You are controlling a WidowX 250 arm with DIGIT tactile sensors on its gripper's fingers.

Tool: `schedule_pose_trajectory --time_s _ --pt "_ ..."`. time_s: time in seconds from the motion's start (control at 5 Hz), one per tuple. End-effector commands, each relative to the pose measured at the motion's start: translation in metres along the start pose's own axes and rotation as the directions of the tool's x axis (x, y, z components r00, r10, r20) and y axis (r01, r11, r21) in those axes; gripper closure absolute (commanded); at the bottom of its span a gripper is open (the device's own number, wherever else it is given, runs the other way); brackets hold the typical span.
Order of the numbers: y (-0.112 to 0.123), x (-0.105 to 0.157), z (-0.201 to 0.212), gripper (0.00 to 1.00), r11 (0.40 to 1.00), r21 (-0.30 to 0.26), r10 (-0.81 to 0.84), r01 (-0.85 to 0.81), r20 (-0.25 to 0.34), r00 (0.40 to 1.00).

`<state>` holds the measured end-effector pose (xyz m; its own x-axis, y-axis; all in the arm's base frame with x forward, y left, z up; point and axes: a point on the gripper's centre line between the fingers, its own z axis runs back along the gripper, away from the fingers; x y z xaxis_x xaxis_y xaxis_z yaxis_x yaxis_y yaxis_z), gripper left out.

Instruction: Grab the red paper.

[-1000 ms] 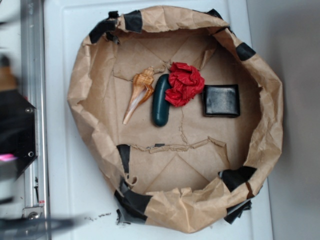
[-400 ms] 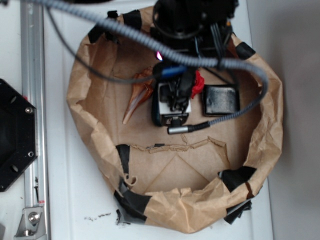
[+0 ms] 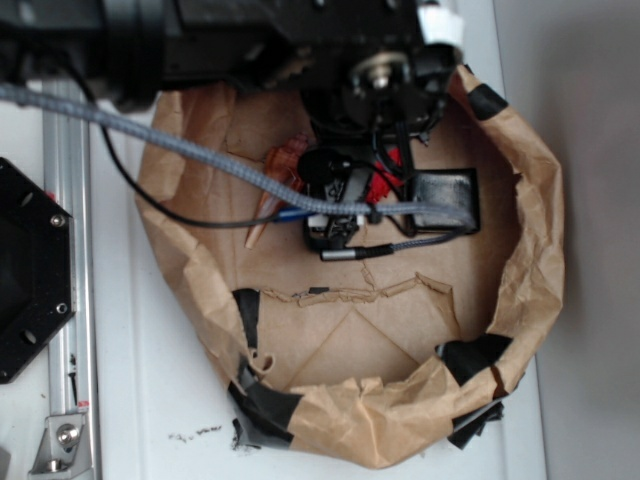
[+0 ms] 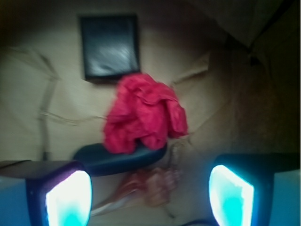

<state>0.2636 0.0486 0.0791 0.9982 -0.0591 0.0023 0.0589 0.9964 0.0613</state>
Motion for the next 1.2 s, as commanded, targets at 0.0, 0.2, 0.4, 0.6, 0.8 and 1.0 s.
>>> schedule_pose_trajectory --time_s 0.0,0.2,0.4,0.6,0.8,1.0 --pt "-0.014 0.032 -0.021 0.00 0.998 -0.066 -0.004 0.010 0.091 0.996" --pt "-0.023 0.040 -0.029 0.00 0.997 -0.080 0.003 0.005 0.103 0.995" --pt "-0.041 0.043 -0.037 0.00 0.999 -0.039 -0.018 0.022 0.089 0.996" --pt "-0.045 0.039 -0.038 1.00 1.000 -0.001 -0.018 0.018 0.086 0.996" --pt "-0.044 0.037 -0.022 1.00 1.000 -0.005 0.000 0.001 0.106 0.994" --pt "-0.033 0.039 0.005 1.00 0.998 -0.060 0.044 -0.037 0.121 0.992"
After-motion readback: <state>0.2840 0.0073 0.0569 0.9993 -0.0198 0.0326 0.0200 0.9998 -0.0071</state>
